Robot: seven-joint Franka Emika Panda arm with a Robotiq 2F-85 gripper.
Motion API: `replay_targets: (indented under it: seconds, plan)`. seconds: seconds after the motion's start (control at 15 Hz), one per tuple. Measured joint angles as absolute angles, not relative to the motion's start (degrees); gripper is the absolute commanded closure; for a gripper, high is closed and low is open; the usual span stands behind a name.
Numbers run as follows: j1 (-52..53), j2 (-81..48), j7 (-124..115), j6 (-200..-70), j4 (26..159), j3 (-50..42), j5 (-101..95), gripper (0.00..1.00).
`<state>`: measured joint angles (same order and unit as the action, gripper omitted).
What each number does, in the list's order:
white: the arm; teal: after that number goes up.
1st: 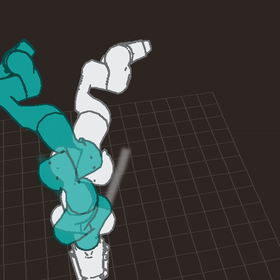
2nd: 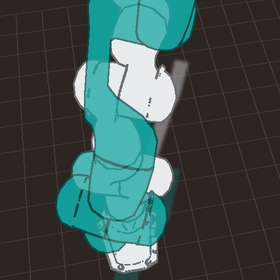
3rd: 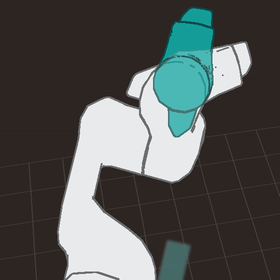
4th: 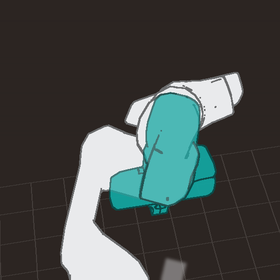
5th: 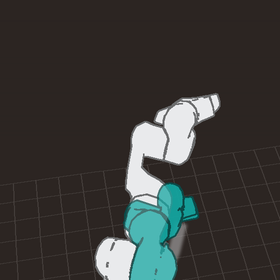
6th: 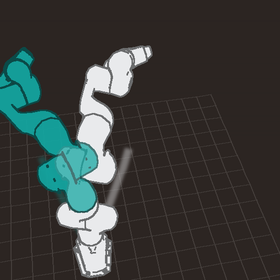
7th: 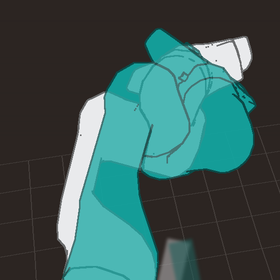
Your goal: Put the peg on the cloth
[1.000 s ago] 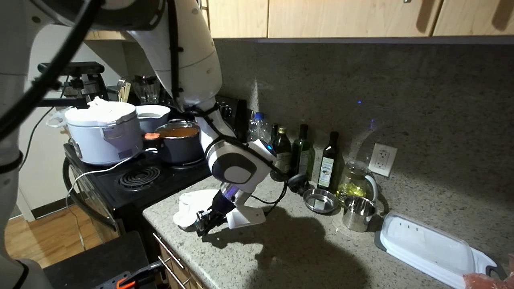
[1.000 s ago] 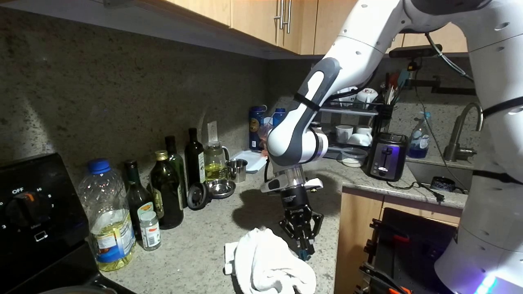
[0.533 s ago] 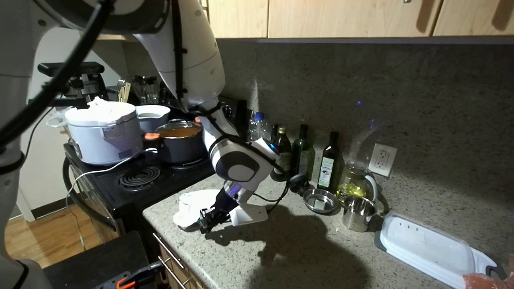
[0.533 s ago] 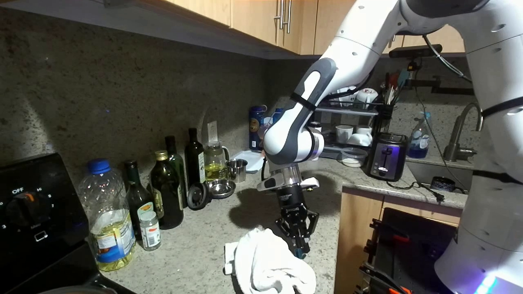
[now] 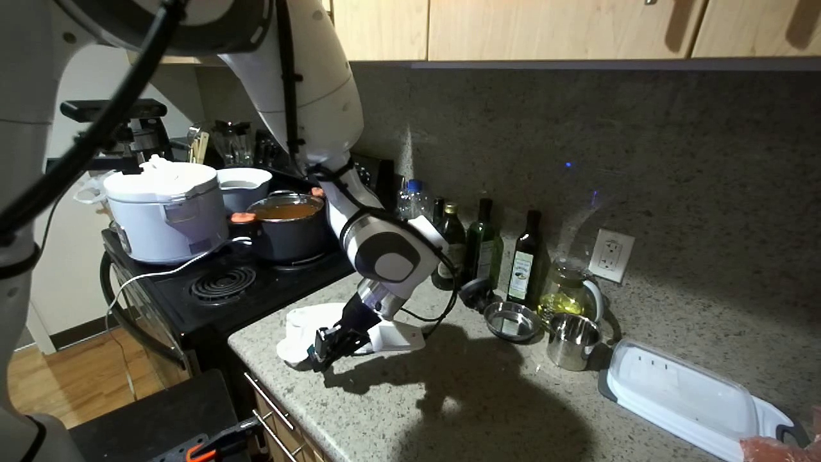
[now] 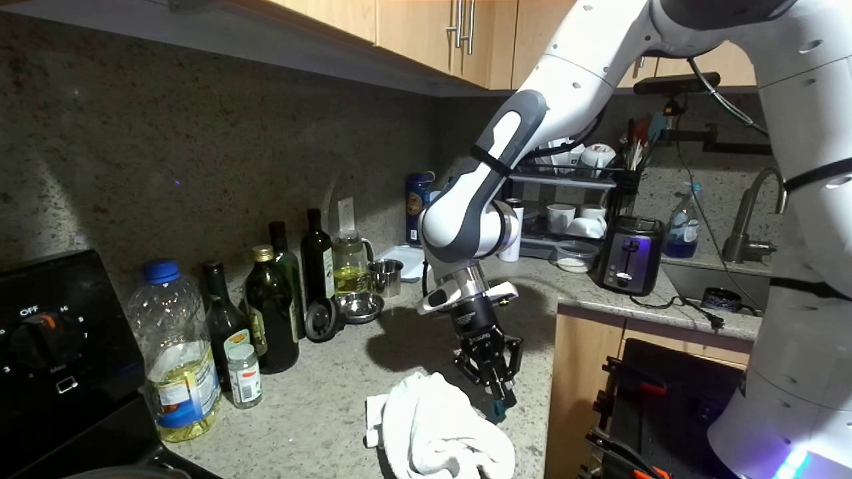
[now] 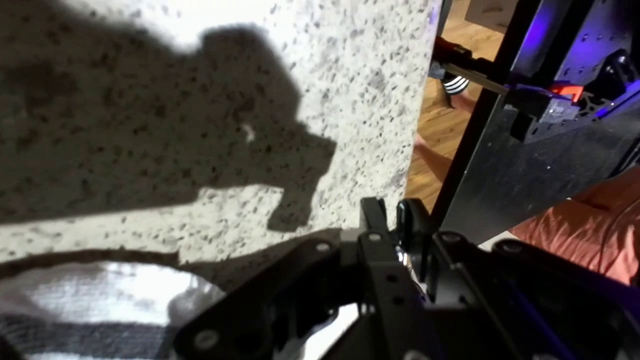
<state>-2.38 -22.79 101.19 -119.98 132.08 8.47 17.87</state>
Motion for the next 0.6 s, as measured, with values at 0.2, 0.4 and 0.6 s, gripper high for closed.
replay_targets:
  seconds: [0.2,0.4,0.6]
  plan:
    - [-2.1,-23.9,98.9,-116.8,130.2,8.5,15.2,0.96]
    - [-1.8,-25.7,97.3,-114.7,128.0,8.4,13.2,0.96]
    - [-1.7,-27.5,96.6,-113.2,125.7,8.4,12.0,0.96]
